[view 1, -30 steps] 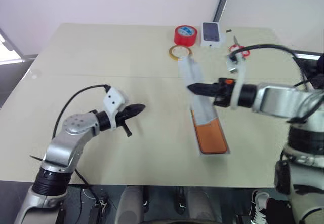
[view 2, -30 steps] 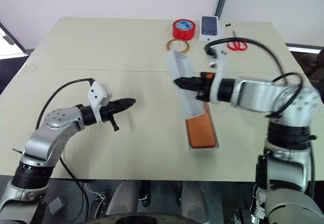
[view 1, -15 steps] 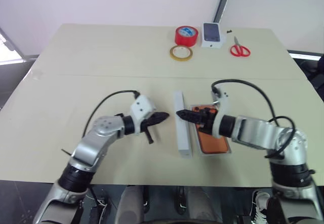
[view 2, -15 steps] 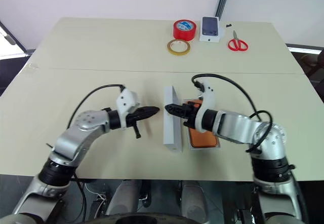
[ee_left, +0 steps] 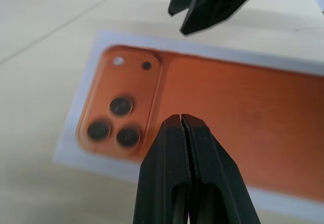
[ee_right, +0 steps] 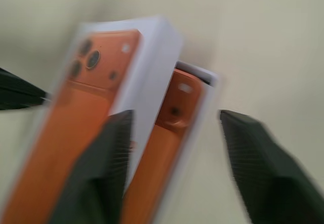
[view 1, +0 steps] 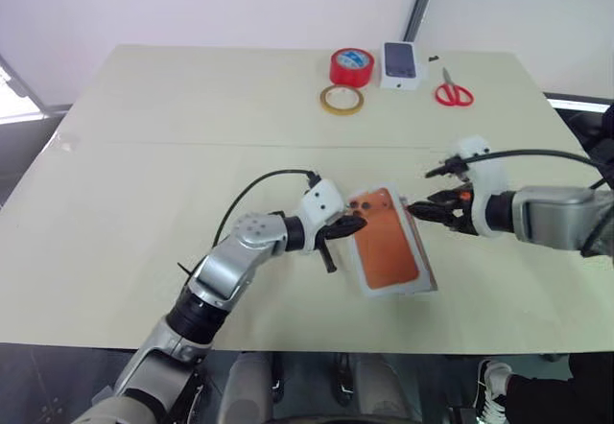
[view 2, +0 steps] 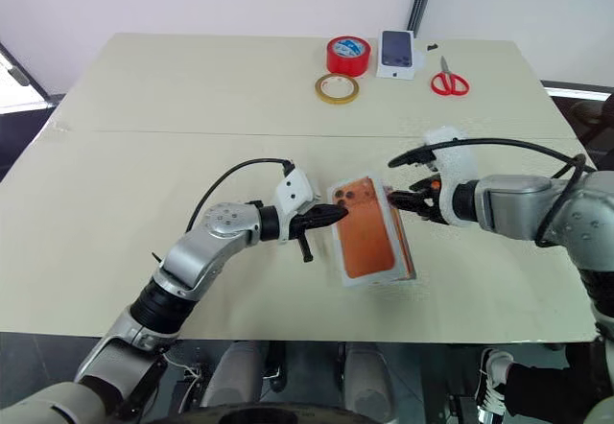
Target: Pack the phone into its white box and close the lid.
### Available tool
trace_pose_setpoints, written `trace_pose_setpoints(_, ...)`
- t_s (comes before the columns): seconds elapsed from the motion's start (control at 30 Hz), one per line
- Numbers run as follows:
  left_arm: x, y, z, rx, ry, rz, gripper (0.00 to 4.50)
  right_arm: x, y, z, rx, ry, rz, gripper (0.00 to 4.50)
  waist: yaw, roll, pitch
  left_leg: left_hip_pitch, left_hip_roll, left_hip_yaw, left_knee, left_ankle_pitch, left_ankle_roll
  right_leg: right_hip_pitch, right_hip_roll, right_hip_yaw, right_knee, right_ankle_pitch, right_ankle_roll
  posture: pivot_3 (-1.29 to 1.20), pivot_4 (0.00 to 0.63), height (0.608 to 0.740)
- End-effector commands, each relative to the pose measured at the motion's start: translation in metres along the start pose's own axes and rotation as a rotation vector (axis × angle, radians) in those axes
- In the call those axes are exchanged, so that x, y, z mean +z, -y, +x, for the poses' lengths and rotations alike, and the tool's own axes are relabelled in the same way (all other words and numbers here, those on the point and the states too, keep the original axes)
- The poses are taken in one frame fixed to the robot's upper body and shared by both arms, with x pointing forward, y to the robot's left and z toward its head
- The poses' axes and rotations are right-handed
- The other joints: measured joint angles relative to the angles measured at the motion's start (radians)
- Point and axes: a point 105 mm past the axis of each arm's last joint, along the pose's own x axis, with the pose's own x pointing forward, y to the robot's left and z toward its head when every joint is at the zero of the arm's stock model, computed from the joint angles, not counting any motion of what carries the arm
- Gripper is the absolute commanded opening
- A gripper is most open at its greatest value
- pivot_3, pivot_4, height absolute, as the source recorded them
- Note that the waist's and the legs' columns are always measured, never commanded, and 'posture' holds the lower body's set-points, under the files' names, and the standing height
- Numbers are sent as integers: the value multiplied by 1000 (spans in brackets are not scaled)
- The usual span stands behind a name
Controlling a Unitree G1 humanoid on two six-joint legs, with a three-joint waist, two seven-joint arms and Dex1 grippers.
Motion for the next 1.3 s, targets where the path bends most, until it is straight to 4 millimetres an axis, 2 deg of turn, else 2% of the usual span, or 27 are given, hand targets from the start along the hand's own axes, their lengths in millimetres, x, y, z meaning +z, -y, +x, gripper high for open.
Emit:
trace_pose_setpoints(0.03,16,-1,-2,9,43,40,49,11,4,-5,-35,60,-148,645,0,0,0,0,0,0,0,0,0,0,0,0,0,0,0,0,150,740)
trace_pose_setpoints(0.07,17,-3,-4,18,47,35,49,11,5,-5,-40,62,-174,120,1,0,0,0,0,0,0,0,0,0,0,0,0,0,0,0,150,740)
trace_pose_setpoints(0.1,18,-6,-7,29,52,29,49,11,6,-6,-47,62,-212,50,1,0,0,0,0,0,0,0,0,0,0,0,0,0,0,0,150,740)
trace_pose_setpoints(0.27,12,-25,-40,98,-11,18,49,-1,4,-7,-38,4,-440,50,-1,0,0,0,1,0,0,0,0,-1,0,0,1,0,0,0,150,740)
trace_pose_setpoints(0.43,-6,-15,-51,33,-114,12,49,-11,-4,-2,15,-10,-508,50,2,0,0,0,1,0,0,0,0,-1,0,0,1,0,0,0,150,740)
trace_pose_setpoints(0.73,-21,2,-22,-58,-208,16,49,-22,-14,4,77,-37,-560,50,2,0,0,0,-1,0,1,0,0,0,-3,0,1,0,0,0,150,740)
trace_pose_setpoints(0.97,-16,16,-3,-127,-200,26,49,-23,-15,3,86,-44,-571,50,2,0,0,0,-1,0,1,0,0,0,-2,0,1,0,0,0,150,740)
trace_pose_setpoints(1.3,-5,14,5,-102,-133,4,49,-26,-14,0,81,-56,-572,50,2,0,0,0,-1,0,1,0,0,0,-2,0,1,0,0,0,150,740)
